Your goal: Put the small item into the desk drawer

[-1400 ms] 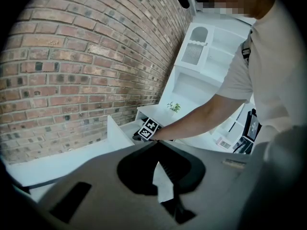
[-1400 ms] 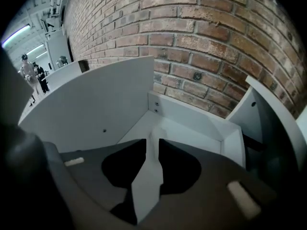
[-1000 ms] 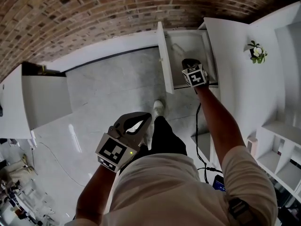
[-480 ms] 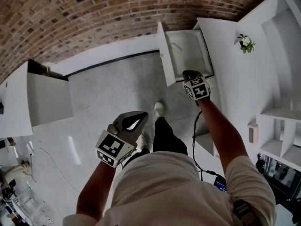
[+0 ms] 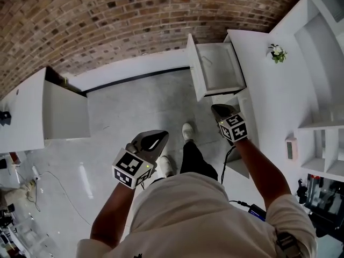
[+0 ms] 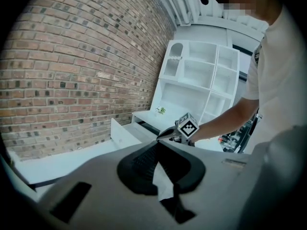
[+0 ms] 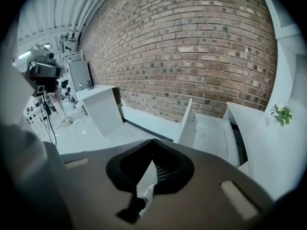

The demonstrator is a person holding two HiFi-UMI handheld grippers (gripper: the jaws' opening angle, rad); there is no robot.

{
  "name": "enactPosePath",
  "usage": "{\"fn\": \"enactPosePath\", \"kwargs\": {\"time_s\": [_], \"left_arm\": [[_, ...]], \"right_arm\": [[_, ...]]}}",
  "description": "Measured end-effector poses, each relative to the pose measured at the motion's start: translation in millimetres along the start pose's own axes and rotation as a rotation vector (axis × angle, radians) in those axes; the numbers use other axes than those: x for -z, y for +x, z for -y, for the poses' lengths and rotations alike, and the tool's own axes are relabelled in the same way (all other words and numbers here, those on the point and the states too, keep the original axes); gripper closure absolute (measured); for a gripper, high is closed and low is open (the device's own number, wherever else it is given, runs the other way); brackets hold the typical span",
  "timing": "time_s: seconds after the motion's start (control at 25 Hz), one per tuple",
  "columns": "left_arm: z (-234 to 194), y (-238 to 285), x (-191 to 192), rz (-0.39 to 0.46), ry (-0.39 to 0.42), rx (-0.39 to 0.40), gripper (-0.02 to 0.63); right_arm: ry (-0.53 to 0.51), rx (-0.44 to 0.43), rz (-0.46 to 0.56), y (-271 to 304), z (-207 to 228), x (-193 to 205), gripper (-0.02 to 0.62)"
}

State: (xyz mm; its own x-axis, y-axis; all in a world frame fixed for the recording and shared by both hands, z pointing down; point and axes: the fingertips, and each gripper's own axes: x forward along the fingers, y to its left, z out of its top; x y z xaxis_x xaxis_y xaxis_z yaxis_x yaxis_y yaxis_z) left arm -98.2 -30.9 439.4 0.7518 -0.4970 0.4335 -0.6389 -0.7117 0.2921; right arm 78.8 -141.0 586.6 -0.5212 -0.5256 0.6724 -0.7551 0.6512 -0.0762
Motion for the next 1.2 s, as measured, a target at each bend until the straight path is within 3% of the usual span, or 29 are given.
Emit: {"fn": "enactPosePath", "kwargs": {"time_s": [0.48,0.68,1.2], "left_arm": [[15,-70,25,0.033,-0.031,-0.004,0.6],[16,-94,38,0.033,-0.039,-0.011,0.6],[27,-122,55,0.061,-0.06,0.02,0.6]], "right_arm": [[0.003,-0.137,0.026,-72,-132,16,0.583],[0.024,-0.143,0.067,-88,-164,9,0.583],[-0.033,-0.138,0.158,-113,-213,-28,0.583]]}}
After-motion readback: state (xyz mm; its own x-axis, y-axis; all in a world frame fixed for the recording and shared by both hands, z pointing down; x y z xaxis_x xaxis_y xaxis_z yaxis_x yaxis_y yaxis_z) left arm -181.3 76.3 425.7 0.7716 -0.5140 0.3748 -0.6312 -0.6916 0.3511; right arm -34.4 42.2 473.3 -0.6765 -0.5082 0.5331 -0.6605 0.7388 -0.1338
